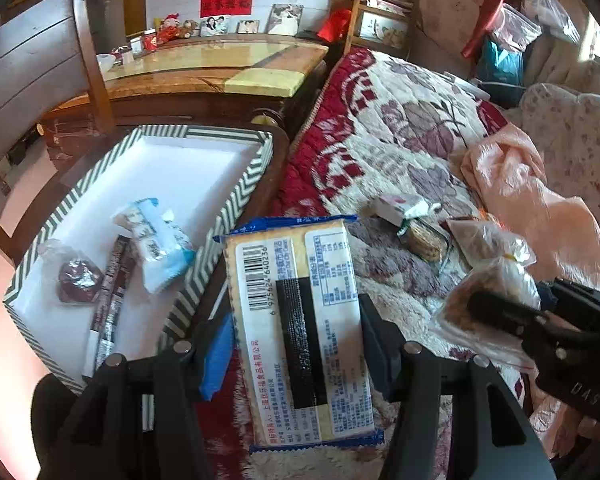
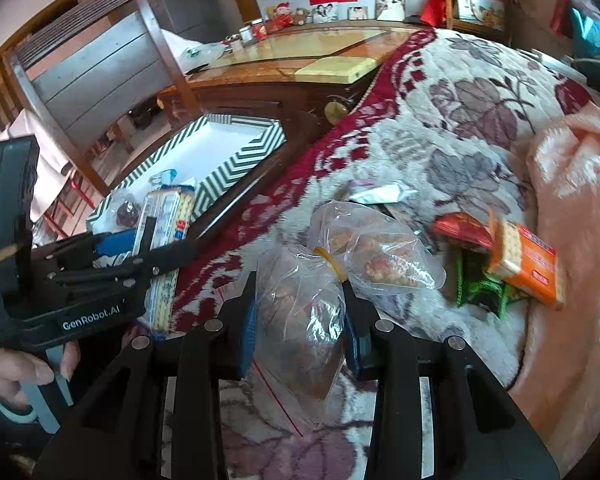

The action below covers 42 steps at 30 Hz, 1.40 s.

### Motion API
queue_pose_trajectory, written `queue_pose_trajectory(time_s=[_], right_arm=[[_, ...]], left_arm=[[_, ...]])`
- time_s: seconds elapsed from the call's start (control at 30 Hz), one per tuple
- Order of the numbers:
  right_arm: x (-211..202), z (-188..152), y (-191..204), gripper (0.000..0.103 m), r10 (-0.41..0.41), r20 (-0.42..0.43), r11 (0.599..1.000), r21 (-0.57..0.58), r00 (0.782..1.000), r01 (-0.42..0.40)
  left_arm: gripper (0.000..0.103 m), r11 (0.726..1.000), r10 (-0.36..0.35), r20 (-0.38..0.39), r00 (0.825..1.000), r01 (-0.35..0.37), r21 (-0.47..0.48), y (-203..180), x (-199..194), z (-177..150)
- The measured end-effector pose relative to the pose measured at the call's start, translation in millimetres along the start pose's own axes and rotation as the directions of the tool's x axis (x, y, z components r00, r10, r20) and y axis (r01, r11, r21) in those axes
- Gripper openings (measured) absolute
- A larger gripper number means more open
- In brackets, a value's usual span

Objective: Organize snacks
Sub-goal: 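Carry the biscuit packet and clear nut bag over the striped tray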

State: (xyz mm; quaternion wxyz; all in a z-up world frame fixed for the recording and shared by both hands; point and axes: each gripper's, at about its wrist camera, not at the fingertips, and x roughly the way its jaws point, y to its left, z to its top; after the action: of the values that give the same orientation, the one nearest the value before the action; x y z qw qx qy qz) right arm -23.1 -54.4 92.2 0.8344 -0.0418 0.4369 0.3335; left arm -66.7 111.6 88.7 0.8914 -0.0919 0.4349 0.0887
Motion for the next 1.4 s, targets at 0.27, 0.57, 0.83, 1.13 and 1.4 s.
queue_pose_trajectory(time_s=[0.27, 0.57, 0.83, 1.13, 1.4], right_arm=[[11, 11, 22, 0.034, 0.025, -0.019, 0.999, -0.048, 1.000, -0.026], [20, 15, 37, 0.034, 0.041, -0.043, 0.996, -0.078, 0.998, -0.044], [27, 21, 50, 0.034, 0.056, -0.059, 0.993, -0.101, 0.997, -0.062], [40, 28, 60, 0.034, 0.073, -0.080, 0.990, -0.116, 0.994, -0.082], [42, 30, 60, 0.034, 0.078, -0.085, 0.990, -0.114, 0.993, -0.087]], left_arm=[[0.060, 0.999, 0.023, 0.021, 1.000, -0.022, -0.046, 22, -6, 7], [0.060, 0.996, 0.035, 0.027, 0.999, -0.033, -0.077, 35, -8, 8], [0.058, 0.993, 0.050, 0.028, 0.998, -0.047, -0.106, 48, -8, 10], [0.058, 0.993, 0.042, 0.033, 0.999, -0.038, -0.111, 56, -8, 9], [0.057, 0.988, -0.020, 0.036, 0.999, 0.025, -0.150, 71, -12, 10]])
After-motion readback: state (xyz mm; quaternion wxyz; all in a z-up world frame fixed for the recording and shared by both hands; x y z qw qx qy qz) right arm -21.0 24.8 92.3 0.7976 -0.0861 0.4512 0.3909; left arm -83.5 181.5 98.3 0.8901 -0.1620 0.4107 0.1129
